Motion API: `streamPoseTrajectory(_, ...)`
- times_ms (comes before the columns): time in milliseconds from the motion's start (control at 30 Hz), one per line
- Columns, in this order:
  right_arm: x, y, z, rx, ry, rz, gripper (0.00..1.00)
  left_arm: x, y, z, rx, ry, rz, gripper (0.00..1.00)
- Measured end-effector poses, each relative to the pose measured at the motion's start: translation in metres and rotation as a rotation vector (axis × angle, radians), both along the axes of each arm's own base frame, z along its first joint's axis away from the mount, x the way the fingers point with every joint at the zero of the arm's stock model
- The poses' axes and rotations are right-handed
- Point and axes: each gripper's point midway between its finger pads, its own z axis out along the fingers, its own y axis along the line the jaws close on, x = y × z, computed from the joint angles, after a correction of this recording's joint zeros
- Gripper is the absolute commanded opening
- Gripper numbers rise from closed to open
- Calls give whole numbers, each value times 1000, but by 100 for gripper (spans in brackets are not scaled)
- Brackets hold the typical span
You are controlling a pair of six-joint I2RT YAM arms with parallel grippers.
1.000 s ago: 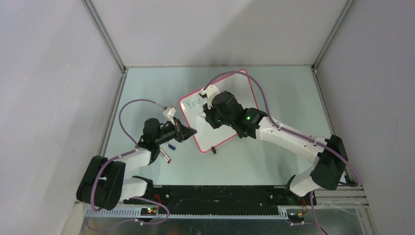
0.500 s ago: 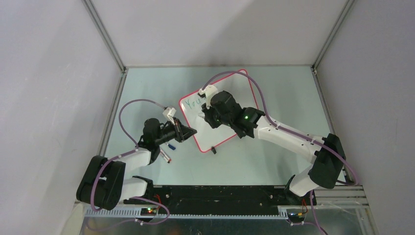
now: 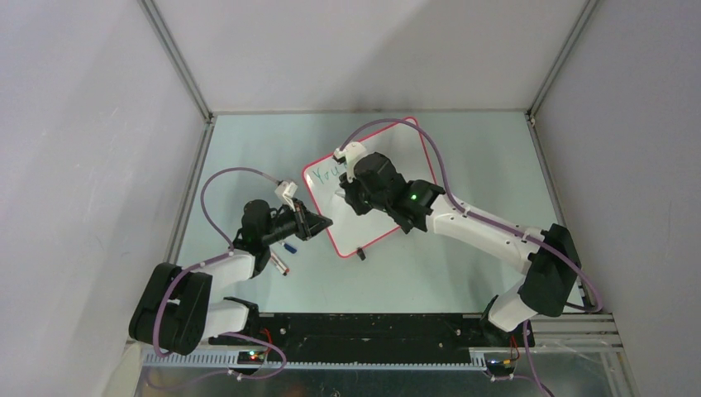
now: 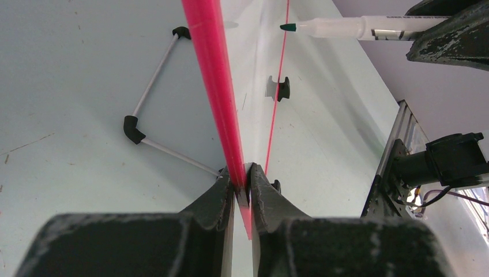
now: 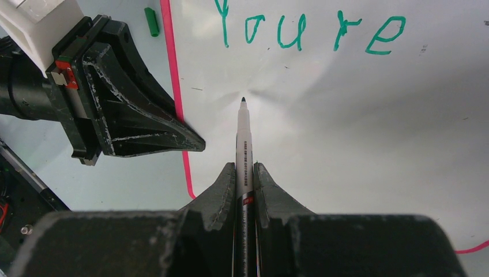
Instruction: Write a sentence on the whiteboard
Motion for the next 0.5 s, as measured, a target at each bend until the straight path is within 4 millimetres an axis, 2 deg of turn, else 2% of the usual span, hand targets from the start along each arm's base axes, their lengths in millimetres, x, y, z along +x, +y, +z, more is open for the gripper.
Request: streamPoseTrajectory(500, 3, 0, -4, -13, -1, -13, 0, 0, 0, 0, 0, 0, 0, 6)
